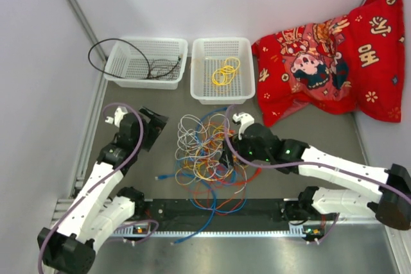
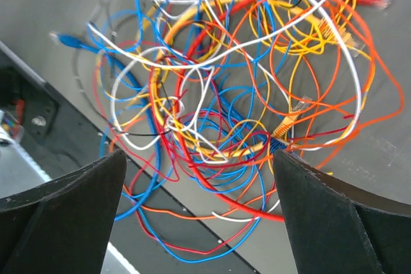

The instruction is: Untangle the cables

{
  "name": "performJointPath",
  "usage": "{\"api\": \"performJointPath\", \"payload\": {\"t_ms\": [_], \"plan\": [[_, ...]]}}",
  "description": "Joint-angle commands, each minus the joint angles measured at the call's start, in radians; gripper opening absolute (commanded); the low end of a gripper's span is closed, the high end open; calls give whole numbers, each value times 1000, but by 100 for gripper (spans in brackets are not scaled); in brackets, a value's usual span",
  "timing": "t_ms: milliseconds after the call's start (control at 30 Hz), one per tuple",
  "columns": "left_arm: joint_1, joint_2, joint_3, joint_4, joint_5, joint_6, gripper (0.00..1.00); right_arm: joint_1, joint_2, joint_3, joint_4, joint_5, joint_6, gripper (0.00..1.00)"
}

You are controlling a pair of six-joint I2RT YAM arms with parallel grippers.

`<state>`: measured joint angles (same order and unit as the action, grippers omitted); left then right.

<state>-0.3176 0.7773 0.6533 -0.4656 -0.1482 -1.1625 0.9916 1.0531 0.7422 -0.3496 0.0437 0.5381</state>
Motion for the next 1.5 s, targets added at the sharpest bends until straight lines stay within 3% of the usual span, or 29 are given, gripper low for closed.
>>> {"api": "performJointPath", "payload": {"t_ms": [0,100,233,300,433,467,567,733,933,1067,1267,1467], "plan": [[-5,28,72,-70,-85,-49,99,36,90,74,-35,103,-26,96],[-3,83,120,-85,-71,-22,99,36,67,85,-49,240,10,99],[-2,152,88,60,139,278,99,35,-13,66,-8,323,5,99],[0,195,54,59,144,241,99,33,-25,68,-14,369,5,99],[0,235,-27,192,320,231,99,19,-24,69,-45,401,10,99],[2,252,-27,199,347,231,94,15,-27,57,-26,397,5,99],[-34,275,-17,196,378,251,85,-4,-24,36,21,305,-7,99],[-106,296,12,137,309,294,90,-85,82,45,64,274,22,99],[-117,313,20,120,306,290,92,-255,244,74,208,107,27,99],[-117,318,35,99,299,297,92,-260,378,161,225,58,3,98],[-120,338,46,104,294,308,92,-260,413,161,327,-33,5,98],[-126,382,51,114,299,300,91,-260,577,241,273,-116,-27,94]]}}
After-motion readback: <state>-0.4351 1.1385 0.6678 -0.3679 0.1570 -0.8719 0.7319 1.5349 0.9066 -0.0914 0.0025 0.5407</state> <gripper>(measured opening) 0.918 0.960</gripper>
